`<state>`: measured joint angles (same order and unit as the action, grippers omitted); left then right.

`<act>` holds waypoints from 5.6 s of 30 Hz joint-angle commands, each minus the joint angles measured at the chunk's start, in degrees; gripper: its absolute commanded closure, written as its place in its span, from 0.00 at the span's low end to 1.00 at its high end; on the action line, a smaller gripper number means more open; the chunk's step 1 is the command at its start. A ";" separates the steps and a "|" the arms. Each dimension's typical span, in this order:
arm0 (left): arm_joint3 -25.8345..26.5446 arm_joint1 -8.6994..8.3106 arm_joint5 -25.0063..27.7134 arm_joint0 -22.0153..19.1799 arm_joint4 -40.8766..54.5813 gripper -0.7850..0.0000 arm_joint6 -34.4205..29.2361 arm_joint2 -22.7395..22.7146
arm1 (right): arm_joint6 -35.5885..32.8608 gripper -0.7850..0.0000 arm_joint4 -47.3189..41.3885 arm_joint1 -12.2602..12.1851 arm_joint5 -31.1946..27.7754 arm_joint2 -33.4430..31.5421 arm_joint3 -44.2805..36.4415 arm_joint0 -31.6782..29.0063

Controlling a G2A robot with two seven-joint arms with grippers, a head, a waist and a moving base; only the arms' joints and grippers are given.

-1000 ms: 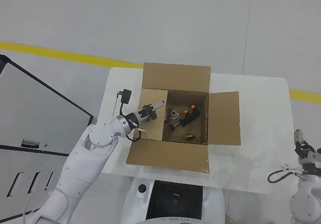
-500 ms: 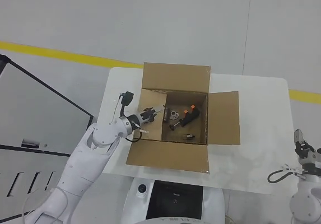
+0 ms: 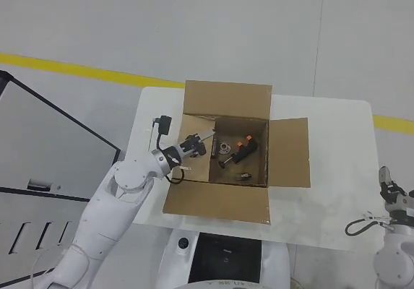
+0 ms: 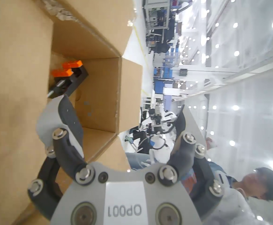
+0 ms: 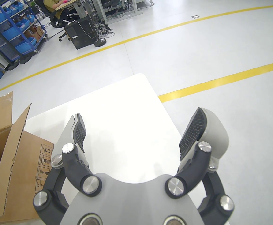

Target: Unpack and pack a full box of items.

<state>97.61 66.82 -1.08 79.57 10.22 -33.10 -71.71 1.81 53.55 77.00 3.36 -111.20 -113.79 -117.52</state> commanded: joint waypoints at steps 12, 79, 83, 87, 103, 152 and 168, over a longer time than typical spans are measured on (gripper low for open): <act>12.99 0.02 0.38 5.88 25.46 0.00 1.76 -10.47 | -0.90 0.00 11.51 0.53 -2.96 17.63 16.54 13.95; 15.19 -0.73 0.02 10.47 16.39 0.00 2.30 -13.41 | -23.63 0.00 37.14 0.71 -15.76 46.18 18.98 34.42; 15.19 -0.73 0.02 10.47 16.39 0.00 2.30 -13.41 | -22.03 0.00 35.28 0.72 -16.19 46.22 18.30 34.40; 15.19 -0.73 0.02 10.47 16.39 0.00 2.30 -13.41 | -17.32 0.00 33.35 0.39 -16.97 44.85 15.36 32.60; 18.65 -1.99 -5.46 10.99 19.50 0.00 -9.63 -20.54 | 6.89 0.00 15.56 -2.30 -24.96 24.92 -0.53 13.61; 8.48 -6.58 0.39 22.74 12.37 0.00 -44.22 -25.15 | 9.64 0.00 5.06 -3.34 -32.05 12.46 2.96 4.51; 4.70 -5.46 0.30 12.80 17.24 0.00 -29.34 -13.75 | 9.64 0.00 5.06 -3.34 -32.05 12.46 2.96 4.51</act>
<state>102.47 61.23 -1.25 92.83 26.97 -64.06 -86.19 11.45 58.61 73.66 -28.69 -98.75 -110.83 -113.00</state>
